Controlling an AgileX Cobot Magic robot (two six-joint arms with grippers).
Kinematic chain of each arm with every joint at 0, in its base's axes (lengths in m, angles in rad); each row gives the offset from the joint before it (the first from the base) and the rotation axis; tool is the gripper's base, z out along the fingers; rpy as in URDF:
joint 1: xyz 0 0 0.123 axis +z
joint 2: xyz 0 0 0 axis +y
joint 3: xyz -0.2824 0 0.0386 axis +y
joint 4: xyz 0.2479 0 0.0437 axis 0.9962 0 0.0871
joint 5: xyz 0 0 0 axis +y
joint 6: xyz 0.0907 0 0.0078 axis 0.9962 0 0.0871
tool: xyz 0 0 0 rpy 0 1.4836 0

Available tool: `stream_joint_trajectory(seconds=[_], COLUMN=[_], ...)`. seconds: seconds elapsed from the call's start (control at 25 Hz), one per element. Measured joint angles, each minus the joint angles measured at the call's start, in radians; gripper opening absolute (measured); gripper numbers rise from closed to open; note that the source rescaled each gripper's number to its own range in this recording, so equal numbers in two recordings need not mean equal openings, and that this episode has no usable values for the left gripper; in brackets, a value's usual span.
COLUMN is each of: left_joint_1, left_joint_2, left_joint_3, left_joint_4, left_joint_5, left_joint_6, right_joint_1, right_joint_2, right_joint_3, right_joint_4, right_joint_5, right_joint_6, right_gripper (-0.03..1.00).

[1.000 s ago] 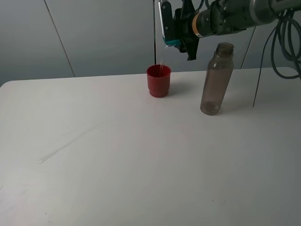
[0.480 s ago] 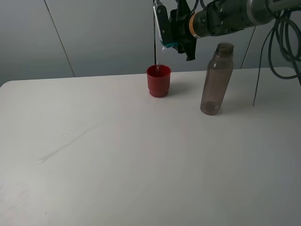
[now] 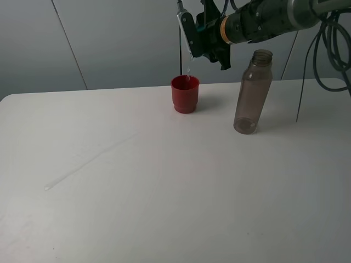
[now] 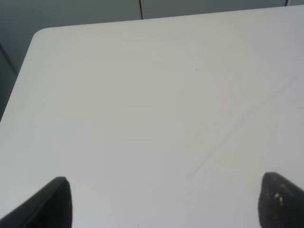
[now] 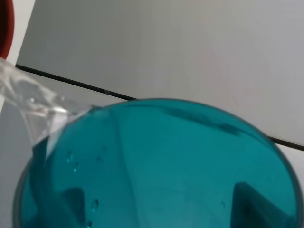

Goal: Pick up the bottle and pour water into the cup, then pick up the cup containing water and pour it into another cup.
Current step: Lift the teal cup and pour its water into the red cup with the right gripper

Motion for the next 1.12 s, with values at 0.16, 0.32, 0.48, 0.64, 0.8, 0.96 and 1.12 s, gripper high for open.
stream_joint_trajectory(seconds=[0.16,0.32,0.48,0.64,0.8,0.96,1.12], left_joint_1=[0.0,0.0,0.0,0.0,0.0,0.0,0.0], left_joint_2=[0.0,0.0,0.0,0.0,0.0,0.0,0.0], left_joint_3=[0.0,0.0,0.0,0.0,0.0,0.0,0.0], left_joint_4=[0.0,0.0,0.0,0.0,0.0,0.0,0.0], left_joint_5=[0.0,0.0,0.0,0.0,0.0,0.0,0.0], left_joint_6=[0.0,0.0,0.0,0.0,0.0,0.0,0.0], right_joint_1=[0.0,0.0,0.0,0.0,0.0,0.005,0.016], right_joint_2=[0.0,0.0,0.0,0.0,0.0,0.0,0.0], right_joint_3=[0.0,0.0,-0.002,-0.002,-0.002,-0.002,-0.002], right_joint_4=[-0.017,-0.017,-0.017,-0.017,-0.017,-0.017,0.012], right_joint_5=[0.015,0.015,0.015,0.015,0.015,0.015,0.002], right_joint_6=[-0.002,-0.011,-0.044,-0.091,-0.121,-0.142,-0.122], right_gripper=[0.09,0.09,0.09,0.09,0.09,0.09,0.09])
